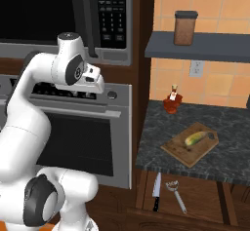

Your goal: Place the appropriate cutting tool for cutting the cucumber skin on the cutting board.

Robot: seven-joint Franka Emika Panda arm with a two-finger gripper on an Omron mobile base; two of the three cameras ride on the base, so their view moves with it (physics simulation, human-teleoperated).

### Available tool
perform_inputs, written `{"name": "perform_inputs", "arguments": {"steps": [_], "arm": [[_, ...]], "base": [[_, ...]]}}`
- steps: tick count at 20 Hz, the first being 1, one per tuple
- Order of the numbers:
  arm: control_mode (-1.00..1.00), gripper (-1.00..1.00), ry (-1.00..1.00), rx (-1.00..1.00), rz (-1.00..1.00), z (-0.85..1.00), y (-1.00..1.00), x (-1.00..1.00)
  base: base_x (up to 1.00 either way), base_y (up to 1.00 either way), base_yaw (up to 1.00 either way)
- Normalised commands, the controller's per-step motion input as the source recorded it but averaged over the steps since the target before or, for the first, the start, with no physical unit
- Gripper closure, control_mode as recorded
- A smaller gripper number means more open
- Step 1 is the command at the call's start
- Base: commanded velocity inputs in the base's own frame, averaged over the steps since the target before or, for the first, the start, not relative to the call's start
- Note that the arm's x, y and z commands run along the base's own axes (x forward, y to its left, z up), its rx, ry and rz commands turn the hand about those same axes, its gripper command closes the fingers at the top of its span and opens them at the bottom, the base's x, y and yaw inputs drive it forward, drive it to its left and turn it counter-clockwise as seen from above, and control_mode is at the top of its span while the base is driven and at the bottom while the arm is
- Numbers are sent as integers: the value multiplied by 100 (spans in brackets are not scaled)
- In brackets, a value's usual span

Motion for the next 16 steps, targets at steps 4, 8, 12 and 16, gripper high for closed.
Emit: {"name": "perform_inputs", "arguments": {"steps": [4, 8, 12, 16], "arm": [[-100, -100, -20, 1, -2, 0, -12, -45], [-100, -100, -13, 16, -22, -17, -100, -83], [-100, -100, 0, 16, -21, -32, -100, -63], [-100, -100, 4, 15, -21, -25, -100, -43]], "base": [[0, 0, 0], [0, 0, 0], [0, 0, 0], [0, 0, 0]]}}
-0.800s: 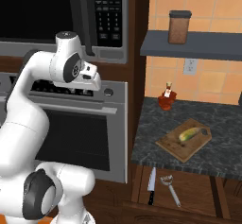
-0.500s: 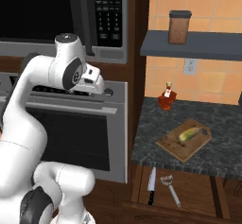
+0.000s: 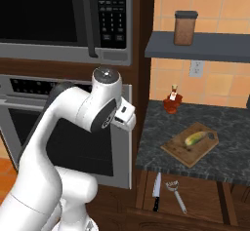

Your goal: Place the appropriate cutting tool for cutting the cucumber skin on the cutting board.

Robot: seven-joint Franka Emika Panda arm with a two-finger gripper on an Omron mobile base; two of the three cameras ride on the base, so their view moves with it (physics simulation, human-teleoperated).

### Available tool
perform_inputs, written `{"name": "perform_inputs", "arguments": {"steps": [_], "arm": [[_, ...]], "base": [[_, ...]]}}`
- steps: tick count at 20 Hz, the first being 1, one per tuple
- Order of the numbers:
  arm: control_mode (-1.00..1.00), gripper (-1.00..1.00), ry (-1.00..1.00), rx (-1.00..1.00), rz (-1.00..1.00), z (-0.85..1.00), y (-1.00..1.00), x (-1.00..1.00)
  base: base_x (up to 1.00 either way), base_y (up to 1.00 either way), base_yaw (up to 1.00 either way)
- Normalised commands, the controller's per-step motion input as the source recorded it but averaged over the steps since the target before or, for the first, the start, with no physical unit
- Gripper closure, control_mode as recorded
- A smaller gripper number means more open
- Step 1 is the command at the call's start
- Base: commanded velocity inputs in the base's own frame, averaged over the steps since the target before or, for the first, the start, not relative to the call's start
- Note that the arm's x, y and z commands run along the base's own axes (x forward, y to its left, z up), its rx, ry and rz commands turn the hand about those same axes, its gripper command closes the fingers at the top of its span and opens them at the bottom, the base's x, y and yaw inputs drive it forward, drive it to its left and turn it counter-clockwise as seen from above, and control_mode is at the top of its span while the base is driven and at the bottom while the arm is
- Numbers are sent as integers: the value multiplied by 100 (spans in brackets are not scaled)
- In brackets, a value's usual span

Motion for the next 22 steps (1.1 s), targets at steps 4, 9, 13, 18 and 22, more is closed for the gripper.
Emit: {"name": "perform_inputs", "arguments": {"steps": [4, 9, 13, 18, 22], "arm": [[-100, -100, 3, 1, -9, -42, -97, -13], [-100, -100, 11, 2, 0, -33, -100, -31], [-100, -100, 24, 6, 0, -33, -100, -32], [-100, -100, 27, 6, 0, -46, -100, -11], [-100, -100, 13, 2, 4, -70, -82, 7]], "base": [[0, 0, 0], [0, 0, 0], [0, 0, 0], [0, 0, 0], [0, 0, 0]]}}
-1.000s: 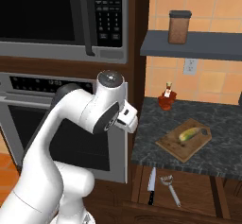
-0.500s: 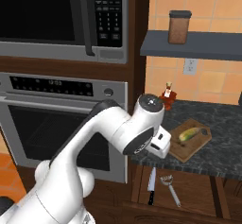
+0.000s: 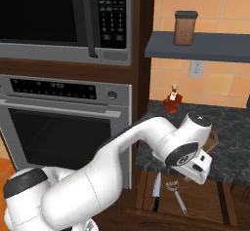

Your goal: Place the appropriate cutting tool for cutting the cucumber skin on the cutting board.

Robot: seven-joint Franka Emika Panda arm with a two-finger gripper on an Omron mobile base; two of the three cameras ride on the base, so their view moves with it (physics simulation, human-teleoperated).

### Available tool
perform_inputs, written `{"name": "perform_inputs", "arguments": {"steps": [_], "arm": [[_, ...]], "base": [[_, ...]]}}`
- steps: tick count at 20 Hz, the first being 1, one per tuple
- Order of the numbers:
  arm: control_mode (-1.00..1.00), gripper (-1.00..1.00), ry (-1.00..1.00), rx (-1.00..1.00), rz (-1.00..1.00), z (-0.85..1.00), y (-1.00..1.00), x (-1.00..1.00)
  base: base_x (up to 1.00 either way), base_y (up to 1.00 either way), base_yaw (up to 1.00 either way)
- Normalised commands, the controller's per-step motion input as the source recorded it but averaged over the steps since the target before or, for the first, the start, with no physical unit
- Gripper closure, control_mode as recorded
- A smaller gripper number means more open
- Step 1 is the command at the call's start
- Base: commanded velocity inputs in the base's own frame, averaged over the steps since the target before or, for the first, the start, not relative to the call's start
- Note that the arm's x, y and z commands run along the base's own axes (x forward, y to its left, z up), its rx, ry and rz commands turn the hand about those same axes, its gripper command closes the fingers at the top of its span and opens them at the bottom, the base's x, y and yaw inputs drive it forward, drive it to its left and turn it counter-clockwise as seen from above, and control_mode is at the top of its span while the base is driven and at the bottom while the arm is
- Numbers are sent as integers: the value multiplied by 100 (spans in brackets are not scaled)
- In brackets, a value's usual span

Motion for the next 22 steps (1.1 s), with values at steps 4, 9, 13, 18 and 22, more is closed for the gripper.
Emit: {"name": "perform_inputs", "arguments": {"steps": [4, 9, 13, 18, 22], "arm": [[-100, -100, 11, 0, 28, -88, -18, 11], [-100, -100, 1, -1, 35, -89, 0, 21], [-100, -100, 0, -1, 34, -73, -1, 24], [-100, -100, 0, 0, 25, -50, -21, 4], [-100, -100, 0, 0, 12, -28, -25, 9]], "base": [[0, 0, 0], [0, 0, 0], [0, 0, 0], [0, 0, 0], [0, 0, 0]]}}
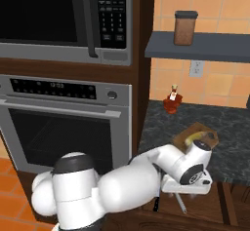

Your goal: Place the appropriate cutting tool for cutting the cucumber skin on the cutting board.

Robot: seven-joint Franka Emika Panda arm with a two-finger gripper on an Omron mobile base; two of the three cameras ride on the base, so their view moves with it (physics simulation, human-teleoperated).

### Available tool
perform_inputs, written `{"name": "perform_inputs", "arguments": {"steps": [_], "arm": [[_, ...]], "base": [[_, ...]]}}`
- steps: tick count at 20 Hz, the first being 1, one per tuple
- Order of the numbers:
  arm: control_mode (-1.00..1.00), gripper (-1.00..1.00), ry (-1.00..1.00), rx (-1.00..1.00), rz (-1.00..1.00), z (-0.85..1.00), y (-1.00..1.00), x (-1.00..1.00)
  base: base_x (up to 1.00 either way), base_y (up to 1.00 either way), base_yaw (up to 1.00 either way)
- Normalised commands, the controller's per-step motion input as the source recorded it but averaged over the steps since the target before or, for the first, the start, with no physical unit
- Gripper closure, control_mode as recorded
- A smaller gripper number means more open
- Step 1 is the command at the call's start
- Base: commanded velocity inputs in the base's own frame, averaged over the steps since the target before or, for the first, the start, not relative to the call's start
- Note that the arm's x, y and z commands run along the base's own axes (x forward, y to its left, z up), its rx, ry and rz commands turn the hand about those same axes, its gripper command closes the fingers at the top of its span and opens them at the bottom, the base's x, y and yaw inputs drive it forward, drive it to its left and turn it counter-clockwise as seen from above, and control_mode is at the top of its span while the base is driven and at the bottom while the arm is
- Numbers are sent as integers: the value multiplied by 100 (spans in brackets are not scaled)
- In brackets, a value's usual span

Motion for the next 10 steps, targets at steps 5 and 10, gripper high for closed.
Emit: {"name": "perform_inputs", "arguments": {"steps": [5, 10], "arm": [[-100, -100, -3, 0, 4, -52, 0, 26], [-100, -100, -4, 0, 0, -44, 0, 20]], "base": [[0, 0, 0], [0, 0, 0]]}}
